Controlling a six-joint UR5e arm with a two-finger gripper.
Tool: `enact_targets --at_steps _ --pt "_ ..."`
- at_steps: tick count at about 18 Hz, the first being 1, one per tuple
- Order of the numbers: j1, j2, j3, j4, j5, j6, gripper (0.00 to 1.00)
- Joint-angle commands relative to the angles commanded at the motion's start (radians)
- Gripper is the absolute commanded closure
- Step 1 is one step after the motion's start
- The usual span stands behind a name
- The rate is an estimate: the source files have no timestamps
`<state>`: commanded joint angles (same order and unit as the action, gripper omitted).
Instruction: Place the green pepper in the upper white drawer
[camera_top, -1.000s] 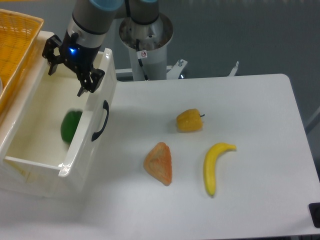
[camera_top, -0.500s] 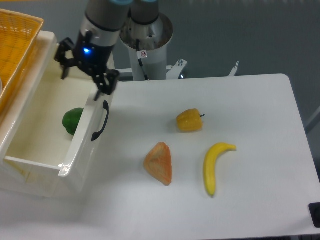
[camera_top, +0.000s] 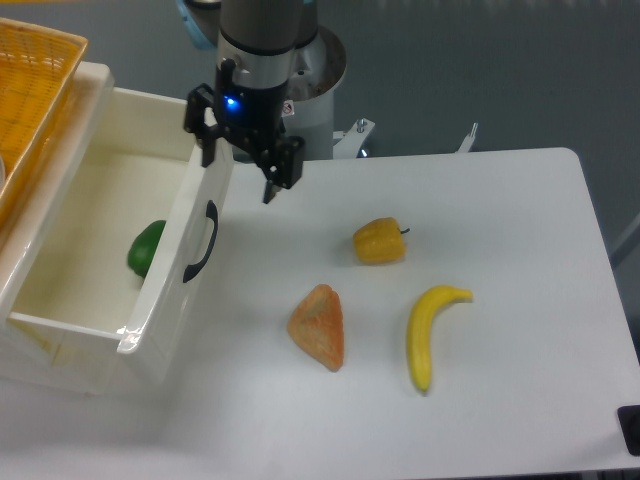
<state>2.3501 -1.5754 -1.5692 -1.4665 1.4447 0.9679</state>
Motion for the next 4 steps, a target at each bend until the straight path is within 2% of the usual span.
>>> enact_targets --at_steps 4 --pt "0.017 -0.014 -0.017 0.002 0.02 -0.001 0.0"
